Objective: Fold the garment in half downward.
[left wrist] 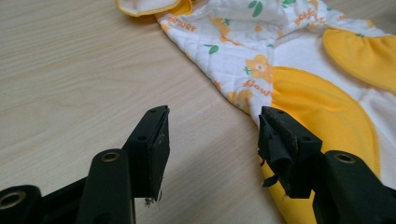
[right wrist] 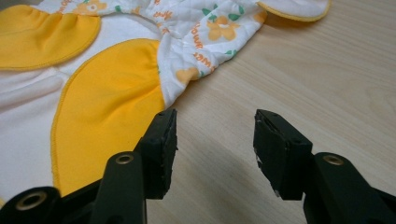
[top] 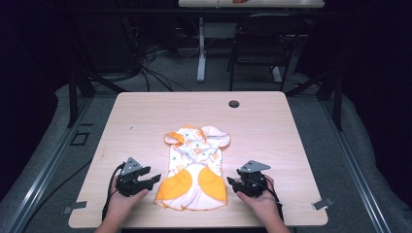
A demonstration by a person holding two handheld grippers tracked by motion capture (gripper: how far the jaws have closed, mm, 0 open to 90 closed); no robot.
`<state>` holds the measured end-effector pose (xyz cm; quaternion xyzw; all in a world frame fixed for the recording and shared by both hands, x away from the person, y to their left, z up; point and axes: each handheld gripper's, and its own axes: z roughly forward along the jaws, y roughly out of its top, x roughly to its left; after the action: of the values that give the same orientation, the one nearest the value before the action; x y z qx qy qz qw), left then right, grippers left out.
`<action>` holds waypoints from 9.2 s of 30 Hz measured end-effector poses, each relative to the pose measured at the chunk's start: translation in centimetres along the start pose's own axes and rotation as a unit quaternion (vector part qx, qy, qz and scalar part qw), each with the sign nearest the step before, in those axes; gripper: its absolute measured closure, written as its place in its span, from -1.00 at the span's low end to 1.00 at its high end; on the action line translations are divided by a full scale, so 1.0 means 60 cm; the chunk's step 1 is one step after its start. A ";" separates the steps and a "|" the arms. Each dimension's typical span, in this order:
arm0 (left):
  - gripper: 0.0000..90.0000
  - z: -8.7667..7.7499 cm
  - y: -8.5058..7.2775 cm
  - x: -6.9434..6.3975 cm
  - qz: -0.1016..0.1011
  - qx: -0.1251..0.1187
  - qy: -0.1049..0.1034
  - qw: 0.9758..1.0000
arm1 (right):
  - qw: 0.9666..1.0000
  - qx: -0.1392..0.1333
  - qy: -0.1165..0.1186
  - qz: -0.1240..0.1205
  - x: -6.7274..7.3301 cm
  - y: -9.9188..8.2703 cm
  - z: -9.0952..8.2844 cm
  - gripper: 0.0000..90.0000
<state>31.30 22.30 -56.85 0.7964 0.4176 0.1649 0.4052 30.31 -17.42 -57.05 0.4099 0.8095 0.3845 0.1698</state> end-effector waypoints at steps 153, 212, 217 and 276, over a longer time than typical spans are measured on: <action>0.37 0.204 0.173 0.052 0.010 0.087 -0.012 0.996 | 0.994 0.108 0.000 -0.018 -0.072 0.200 0.201 0.47; 0.86 0.192 0.197 0.039 0.021 0.101 -0.039 0.994 | 0.993 0.115 0.034 -0.013 -0.082 0.210 0.182 0.91; 0.87 0.183 0.203 0.043 0.014 0.095 -0.042 0.994 | 0.994 0.104 0.038 -0.015 -0.079 0.220 0.173 0.91; 0.87 0.086 0.273 0.039 0.051 0.007 -0.032 0.998 | 0.994 0.005 0.018 -0.109 -0.052 0.305 0.057 0.91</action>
<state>44.50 16.28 -47.38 0.8243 0.3644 0.1566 0.4041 43.97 -11.50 -45.45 0.3127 0.8542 0.3672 0.1942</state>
